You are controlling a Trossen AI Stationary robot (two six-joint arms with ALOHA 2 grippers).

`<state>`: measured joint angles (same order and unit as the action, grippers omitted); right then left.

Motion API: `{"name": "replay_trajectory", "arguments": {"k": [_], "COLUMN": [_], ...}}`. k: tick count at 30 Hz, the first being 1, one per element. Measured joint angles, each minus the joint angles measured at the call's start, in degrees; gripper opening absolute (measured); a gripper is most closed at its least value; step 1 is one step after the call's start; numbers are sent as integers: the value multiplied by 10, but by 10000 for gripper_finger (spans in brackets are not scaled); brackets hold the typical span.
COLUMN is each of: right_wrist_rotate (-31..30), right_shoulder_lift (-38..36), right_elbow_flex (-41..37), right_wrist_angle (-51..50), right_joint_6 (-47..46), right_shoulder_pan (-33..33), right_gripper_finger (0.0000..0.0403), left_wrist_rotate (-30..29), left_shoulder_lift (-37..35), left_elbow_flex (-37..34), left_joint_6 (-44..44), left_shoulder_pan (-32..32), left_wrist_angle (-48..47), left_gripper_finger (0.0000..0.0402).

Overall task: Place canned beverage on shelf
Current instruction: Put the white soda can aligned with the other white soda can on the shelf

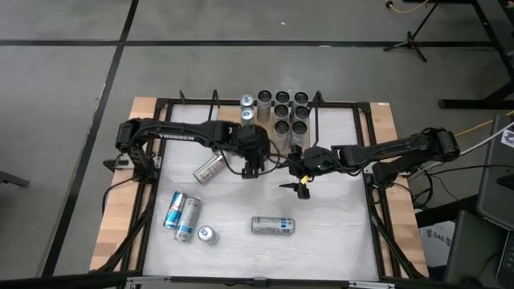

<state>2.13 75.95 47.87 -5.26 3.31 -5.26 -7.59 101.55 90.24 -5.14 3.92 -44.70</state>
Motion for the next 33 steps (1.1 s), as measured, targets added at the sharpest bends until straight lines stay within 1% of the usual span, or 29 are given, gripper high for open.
{"name": "replay_trajectory", "arguments": {"k": [4,7,11,17,21,29,33], "right_wrist_rotate": [0,3,5,5,5,5,5], "right_shoulder_lift": [-19,-33,-48,-57,-57,-57,-57], "right_elbow_flex": [12,19,27,30,30,30,30], "right_wrist_angle": [-11,-15,-20,-19,-19,-18,-17], "right_joint_6": [0,0,0,0,0,0,0], "right_shoulder_pan": [0,0,0,0,0,0,0], "right_gripper_finger": [303,303,303,303,303,303,303], "left_wrist_rotate": [1,-2,-2,-2,10,22,30], "left_shoulder_lift": [0,0,0,0,1,1,13], "left_elbow_flex": [42,70,91,98,98,98,98], "left_joint_6": [-11,-26,-34,-60,-73,-79,-90], "left_shoulder_pan": [23,42,67,106,130,161,167], "left_wrist_angle": [-36,-41,-51,-48,-48,-41,-28], "left_gripper_finger": [232,232,232,232,232,232,232]}}
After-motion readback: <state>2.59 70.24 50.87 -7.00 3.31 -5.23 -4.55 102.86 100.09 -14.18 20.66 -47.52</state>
